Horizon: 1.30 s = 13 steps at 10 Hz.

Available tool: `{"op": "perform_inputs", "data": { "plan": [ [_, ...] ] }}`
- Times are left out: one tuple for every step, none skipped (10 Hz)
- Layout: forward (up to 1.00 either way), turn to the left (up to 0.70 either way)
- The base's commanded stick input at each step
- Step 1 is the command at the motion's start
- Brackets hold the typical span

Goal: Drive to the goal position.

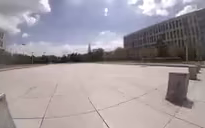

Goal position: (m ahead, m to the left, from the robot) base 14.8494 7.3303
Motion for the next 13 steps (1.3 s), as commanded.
{"op": "perform_inputs", "data": {
  "plan": [
    [0.70, 0.02],
    [0.70, 0.02],
    [0.70, 0.02],
    [0.70, 0.02],
    [0.70, 0.02],
    [0.70, 0.02],
    [0.70, 0.02],
    [0.70, 0.03],
    [0.70, 0.07],
    [0.70, 0.13],
    [0.70, 0.28],
    [0.70, 0.16],
    [0.70, 0.02]
  ]
}}
